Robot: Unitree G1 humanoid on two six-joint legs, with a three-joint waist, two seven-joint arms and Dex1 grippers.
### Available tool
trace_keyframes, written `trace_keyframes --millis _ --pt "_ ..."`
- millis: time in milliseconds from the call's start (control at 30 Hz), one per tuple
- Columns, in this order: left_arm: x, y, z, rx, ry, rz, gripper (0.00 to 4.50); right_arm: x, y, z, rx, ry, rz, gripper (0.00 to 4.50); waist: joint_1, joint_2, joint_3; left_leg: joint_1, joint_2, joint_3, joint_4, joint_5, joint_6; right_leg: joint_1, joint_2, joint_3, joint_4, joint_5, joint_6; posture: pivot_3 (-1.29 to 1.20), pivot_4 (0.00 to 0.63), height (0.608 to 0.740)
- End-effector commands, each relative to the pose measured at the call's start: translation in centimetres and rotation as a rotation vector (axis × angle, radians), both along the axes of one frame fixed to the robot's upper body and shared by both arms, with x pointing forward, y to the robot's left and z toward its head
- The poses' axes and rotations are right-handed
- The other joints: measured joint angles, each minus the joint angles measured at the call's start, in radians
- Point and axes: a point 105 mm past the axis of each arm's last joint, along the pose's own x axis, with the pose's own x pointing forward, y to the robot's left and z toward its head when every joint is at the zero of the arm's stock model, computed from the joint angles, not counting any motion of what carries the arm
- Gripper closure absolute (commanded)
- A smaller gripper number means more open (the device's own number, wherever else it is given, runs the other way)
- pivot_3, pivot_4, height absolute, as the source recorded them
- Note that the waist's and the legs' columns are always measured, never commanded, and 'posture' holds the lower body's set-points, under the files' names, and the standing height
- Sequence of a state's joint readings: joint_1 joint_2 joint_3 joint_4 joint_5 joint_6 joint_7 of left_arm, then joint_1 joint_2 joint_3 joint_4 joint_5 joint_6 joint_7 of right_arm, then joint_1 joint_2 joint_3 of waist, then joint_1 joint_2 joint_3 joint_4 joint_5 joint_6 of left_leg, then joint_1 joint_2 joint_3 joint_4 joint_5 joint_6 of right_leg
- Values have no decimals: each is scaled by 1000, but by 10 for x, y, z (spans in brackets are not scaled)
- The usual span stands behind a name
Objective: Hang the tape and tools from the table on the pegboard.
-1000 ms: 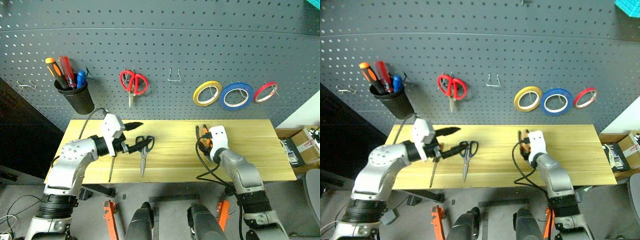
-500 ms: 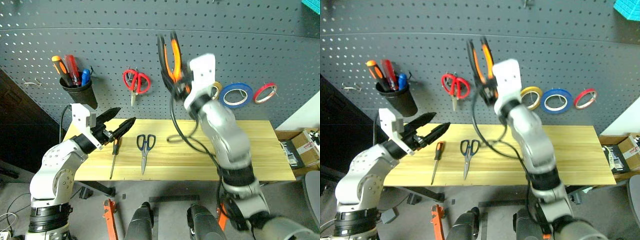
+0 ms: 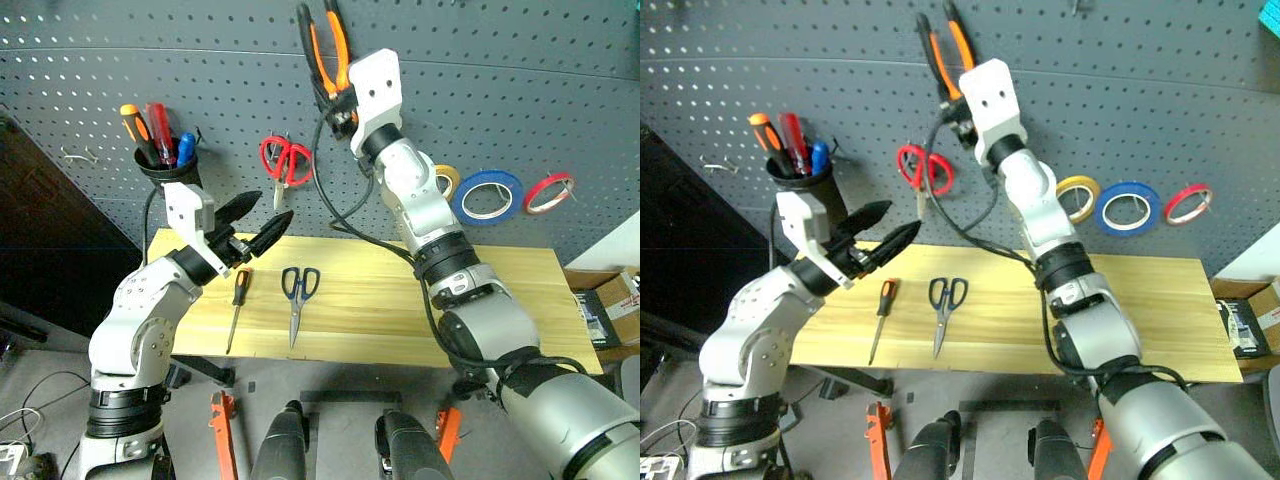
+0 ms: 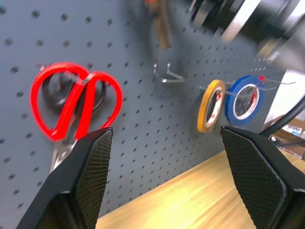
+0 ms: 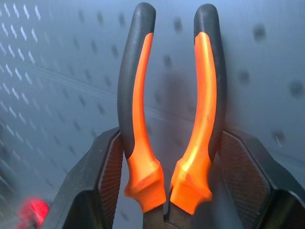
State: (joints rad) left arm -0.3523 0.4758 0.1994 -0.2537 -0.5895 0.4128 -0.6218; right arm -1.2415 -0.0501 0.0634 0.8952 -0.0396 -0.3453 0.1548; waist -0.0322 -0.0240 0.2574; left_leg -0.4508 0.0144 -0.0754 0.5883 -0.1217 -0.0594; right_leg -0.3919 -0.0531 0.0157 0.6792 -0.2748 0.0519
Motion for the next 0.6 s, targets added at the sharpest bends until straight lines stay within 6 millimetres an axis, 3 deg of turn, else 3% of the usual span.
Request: trace_keyframes --millis 33,233,600 --pt "-6 -10 14 6 -65 -28 664 -4 -10 21 -33 -136 -30 1780 0 0 0 0 0 0 0 0 0 0 0 0 0 0 0 45 210 740" --pt "-5 -11 14 9 -69 -34 664 11 -32 0 -31 -68 -96 1780 0 0 0 0 0 0 0 1 -1 0 0 0 1 0 0 43 216 740" --pt "0 -8 12 16 -71 -21 664 20 -44 -47 27 86 -128 1780 1 0 0 1 0 0 1 5 2 1 0 0 1 1 -1 31 217 740"
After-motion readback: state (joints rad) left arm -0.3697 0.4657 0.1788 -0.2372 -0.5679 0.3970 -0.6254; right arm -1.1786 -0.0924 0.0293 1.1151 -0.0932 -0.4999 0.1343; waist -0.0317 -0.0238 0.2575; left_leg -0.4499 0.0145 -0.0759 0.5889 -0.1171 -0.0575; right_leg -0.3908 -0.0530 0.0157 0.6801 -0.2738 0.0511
